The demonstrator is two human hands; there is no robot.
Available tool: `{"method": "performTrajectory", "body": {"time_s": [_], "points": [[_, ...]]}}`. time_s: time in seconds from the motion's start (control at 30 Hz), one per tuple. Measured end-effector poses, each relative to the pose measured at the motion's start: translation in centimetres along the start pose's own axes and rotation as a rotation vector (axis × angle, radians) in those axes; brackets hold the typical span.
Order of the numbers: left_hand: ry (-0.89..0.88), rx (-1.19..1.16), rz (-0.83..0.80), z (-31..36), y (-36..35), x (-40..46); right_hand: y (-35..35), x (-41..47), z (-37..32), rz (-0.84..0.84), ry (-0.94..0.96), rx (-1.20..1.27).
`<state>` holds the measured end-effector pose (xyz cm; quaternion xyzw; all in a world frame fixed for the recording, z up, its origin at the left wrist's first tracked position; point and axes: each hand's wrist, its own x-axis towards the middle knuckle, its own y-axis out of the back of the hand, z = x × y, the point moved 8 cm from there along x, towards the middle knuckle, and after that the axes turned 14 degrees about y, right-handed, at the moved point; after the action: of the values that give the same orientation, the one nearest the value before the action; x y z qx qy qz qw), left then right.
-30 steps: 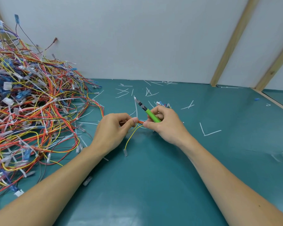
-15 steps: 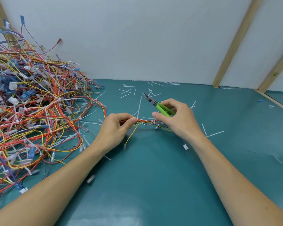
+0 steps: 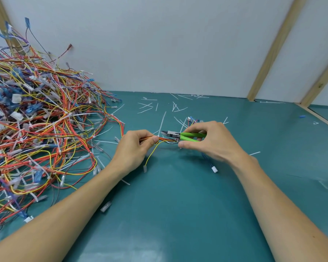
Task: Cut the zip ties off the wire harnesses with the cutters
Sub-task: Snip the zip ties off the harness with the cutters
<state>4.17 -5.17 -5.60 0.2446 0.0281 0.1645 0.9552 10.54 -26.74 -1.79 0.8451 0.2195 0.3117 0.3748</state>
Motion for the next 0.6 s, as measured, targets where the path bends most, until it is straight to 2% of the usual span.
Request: {"method": "performTrajectory", "body": {"time_s": [0.6], "points": [[-0.052,0.004,0.025,0.53,0.39,-0.19,-0.59,0.11,0.20,0.035,-0.012,-0.044]]}}
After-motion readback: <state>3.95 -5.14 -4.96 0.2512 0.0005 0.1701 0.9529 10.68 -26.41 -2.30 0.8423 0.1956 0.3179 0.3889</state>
